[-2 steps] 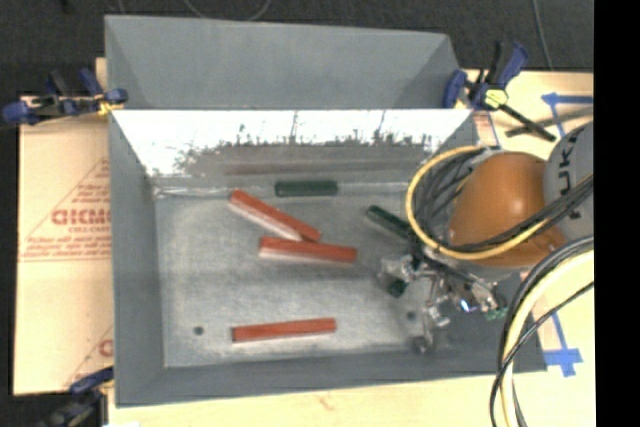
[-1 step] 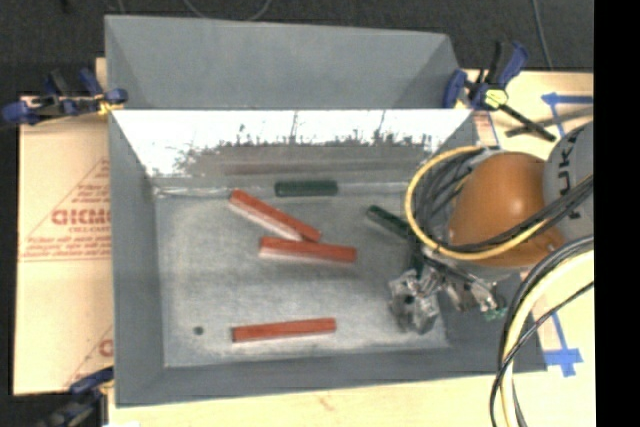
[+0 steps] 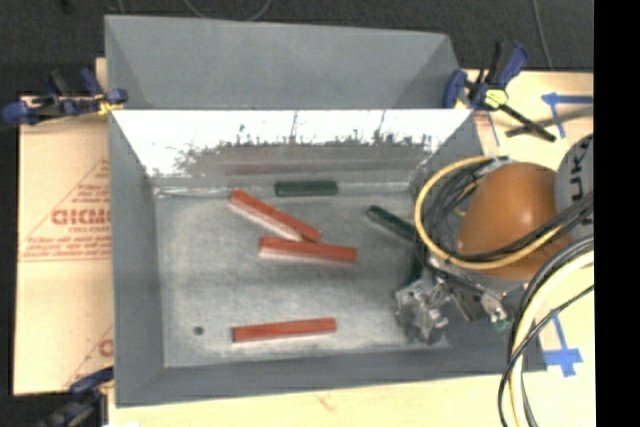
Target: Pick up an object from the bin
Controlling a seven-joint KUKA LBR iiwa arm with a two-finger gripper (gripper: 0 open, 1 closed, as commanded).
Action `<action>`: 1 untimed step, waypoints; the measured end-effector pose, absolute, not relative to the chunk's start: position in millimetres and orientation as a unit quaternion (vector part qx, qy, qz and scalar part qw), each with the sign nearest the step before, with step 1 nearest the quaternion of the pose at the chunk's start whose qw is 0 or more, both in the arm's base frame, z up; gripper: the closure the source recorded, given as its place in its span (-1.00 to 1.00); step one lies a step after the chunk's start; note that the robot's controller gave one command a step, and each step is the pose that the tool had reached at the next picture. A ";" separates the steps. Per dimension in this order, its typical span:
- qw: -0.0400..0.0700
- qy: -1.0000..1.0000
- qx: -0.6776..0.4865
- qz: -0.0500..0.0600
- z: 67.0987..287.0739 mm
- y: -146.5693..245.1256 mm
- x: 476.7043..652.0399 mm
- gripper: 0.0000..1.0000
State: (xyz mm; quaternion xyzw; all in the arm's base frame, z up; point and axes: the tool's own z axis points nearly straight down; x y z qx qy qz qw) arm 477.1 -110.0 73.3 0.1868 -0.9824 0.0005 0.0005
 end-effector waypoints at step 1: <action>-0.004 -0.982 0.190 0.002 113.3 -110.0 501.3 1.00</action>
Offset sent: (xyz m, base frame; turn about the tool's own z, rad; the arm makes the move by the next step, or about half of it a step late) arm 0.0213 0.0006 0.0372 -0.0101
